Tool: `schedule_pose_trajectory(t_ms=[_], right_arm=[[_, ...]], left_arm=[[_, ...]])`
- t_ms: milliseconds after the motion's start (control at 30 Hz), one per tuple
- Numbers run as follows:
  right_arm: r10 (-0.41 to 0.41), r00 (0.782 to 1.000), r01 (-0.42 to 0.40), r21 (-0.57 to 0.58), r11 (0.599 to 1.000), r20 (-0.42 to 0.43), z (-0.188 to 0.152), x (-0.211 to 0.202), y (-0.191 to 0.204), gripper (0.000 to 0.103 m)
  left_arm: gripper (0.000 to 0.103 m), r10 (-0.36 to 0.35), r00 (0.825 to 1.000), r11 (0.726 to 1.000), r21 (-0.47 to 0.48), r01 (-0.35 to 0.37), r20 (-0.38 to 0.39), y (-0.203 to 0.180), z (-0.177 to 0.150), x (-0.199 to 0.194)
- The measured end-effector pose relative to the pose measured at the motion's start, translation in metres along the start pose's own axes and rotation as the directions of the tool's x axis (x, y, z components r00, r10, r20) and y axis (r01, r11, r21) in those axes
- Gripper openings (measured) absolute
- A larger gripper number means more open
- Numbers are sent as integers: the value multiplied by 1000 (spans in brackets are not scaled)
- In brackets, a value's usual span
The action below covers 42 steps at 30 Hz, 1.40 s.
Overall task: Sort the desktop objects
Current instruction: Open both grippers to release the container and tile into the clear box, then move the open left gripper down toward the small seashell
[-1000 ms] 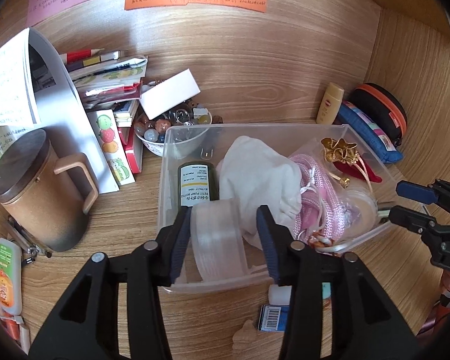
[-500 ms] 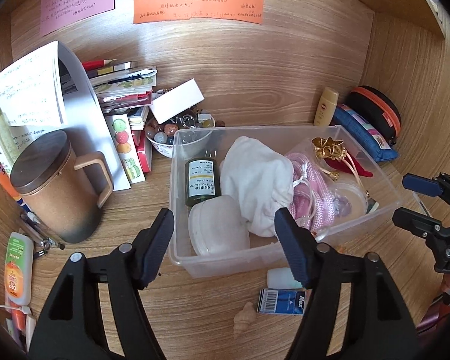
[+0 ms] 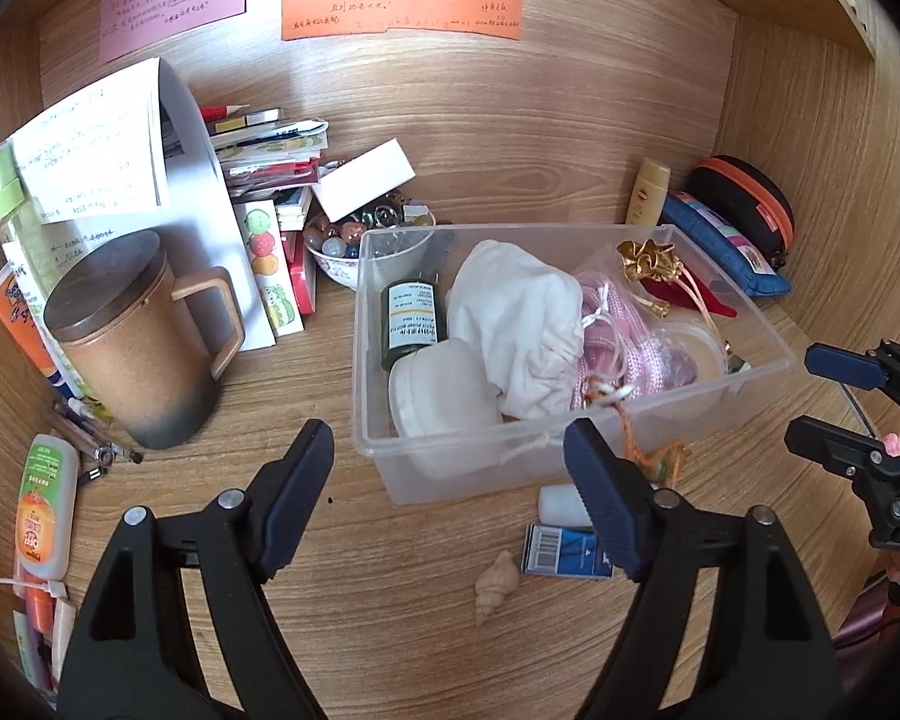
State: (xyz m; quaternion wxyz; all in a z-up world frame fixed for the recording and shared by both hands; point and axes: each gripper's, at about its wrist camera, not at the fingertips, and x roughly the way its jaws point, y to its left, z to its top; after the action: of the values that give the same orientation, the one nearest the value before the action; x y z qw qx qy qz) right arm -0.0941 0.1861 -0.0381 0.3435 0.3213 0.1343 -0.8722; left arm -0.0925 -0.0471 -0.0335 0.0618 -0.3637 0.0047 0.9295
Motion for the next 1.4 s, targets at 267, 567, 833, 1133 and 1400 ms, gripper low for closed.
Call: schedule_pose_trajectory(t_ms=[267,567,833,1133,1400], right_arm=[[22,999,-21,31,999,-44,-13,14,5,64],[8,994,2,89,996,-113,-25,38,3,64],[-1,990,15,95,995,-144,-24,51,7,56],[-3,987,17,83,996,-159,-19,62,15,45],[-6,985,19,70,997,-172,-14,71,21,38]], left_arm=[[80,2,998,1000,0,-2,-62,3,-22,9],[80,-26,992,999,17,29,-125,4,-40,24],[79,-61,990,997,29,65,-126,5,-47,26],[71,-87,988,994,51,94,-125,2,-47,26],[65,-97,985,991,73,109,-146,0,-52,29]])
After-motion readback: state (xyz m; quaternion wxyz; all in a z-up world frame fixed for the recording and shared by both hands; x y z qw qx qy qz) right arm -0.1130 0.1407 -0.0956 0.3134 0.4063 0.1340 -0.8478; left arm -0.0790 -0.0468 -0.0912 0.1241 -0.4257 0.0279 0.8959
